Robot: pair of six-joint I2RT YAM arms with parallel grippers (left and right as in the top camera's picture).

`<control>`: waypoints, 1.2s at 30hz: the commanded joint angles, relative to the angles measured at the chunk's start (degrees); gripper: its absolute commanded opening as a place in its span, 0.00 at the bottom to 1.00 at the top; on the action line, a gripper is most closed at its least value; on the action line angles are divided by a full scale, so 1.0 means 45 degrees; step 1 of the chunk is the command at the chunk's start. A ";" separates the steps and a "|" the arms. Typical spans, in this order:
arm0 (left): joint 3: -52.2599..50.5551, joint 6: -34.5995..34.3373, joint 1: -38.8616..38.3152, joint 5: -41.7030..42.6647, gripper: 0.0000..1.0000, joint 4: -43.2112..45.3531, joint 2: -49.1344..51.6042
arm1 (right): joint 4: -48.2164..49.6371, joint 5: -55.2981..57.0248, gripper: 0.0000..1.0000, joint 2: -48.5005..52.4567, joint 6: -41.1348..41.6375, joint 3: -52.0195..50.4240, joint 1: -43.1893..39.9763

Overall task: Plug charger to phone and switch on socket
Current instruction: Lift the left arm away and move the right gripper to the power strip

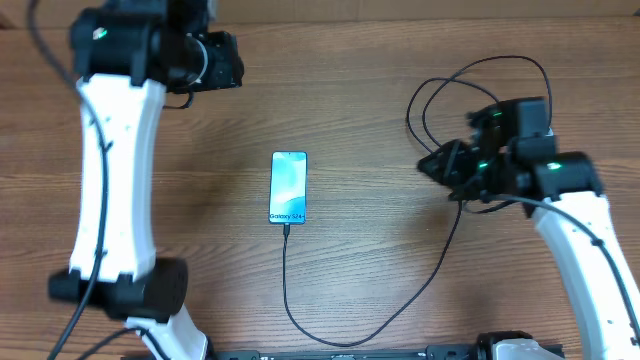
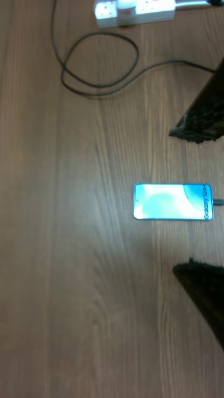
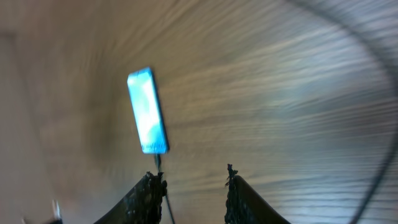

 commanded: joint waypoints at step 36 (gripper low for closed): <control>0.0136 0.0024 -0.0005 -0.0102 1.00 -0.0180 -0.0481 | 0.4308 -0.4634 0.24 0.3138 -0.0058 0.0743 -1.0268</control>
